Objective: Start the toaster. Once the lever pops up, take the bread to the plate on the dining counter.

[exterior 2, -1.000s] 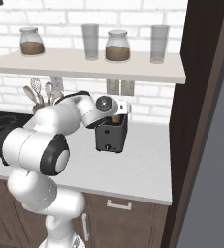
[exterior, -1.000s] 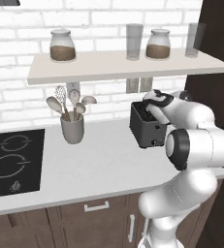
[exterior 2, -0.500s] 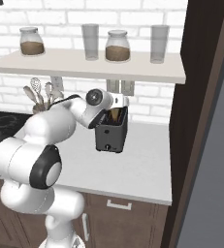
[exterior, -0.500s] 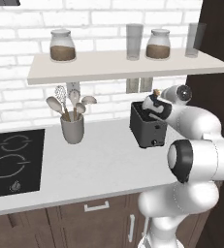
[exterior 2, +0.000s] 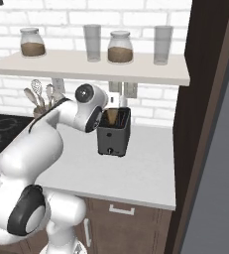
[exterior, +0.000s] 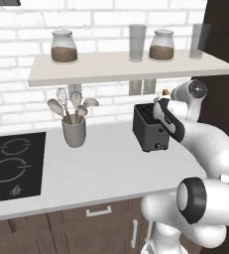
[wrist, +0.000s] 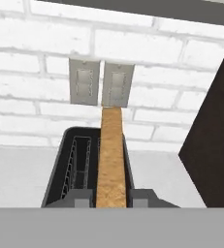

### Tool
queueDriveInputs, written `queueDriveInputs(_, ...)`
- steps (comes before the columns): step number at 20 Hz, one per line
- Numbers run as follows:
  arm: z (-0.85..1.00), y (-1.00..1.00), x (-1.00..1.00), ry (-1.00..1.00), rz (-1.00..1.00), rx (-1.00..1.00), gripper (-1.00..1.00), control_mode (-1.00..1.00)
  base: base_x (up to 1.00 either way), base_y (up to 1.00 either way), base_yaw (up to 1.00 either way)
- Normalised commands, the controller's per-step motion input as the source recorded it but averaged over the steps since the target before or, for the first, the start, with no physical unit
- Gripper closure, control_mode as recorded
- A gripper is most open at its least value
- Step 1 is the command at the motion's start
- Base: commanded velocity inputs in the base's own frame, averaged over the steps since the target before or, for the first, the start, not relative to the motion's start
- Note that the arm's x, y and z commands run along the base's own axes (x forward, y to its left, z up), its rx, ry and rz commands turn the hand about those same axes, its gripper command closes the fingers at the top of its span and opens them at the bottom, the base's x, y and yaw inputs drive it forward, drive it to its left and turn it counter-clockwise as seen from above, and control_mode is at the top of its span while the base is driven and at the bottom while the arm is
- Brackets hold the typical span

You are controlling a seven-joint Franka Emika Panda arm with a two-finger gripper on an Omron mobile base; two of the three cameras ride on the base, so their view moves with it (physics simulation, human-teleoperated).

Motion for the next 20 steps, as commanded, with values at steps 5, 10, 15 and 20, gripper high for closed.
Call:
queueDriveInputs(5,0.31,0.00,-0.91,0.12,0.00,0.09,1.00,-1.00,0.00,0.00,0.00)
queueDriveInputs(10,0.68,0.00,-1.00,0.03,0.00,0.10,1.00,-1.00,0.00,0.00,0.00)
queueDriveInputs(15,0.28,0.00,-1.00,0.00,0.00,0.01,1.00,-1.00,0.00,0.00,0.00)
queueDriveInputs(20,0.01,0.00,-0.95,0.00,0.01,0.00,1.00,-1.00,0.00,0.00,0.00)
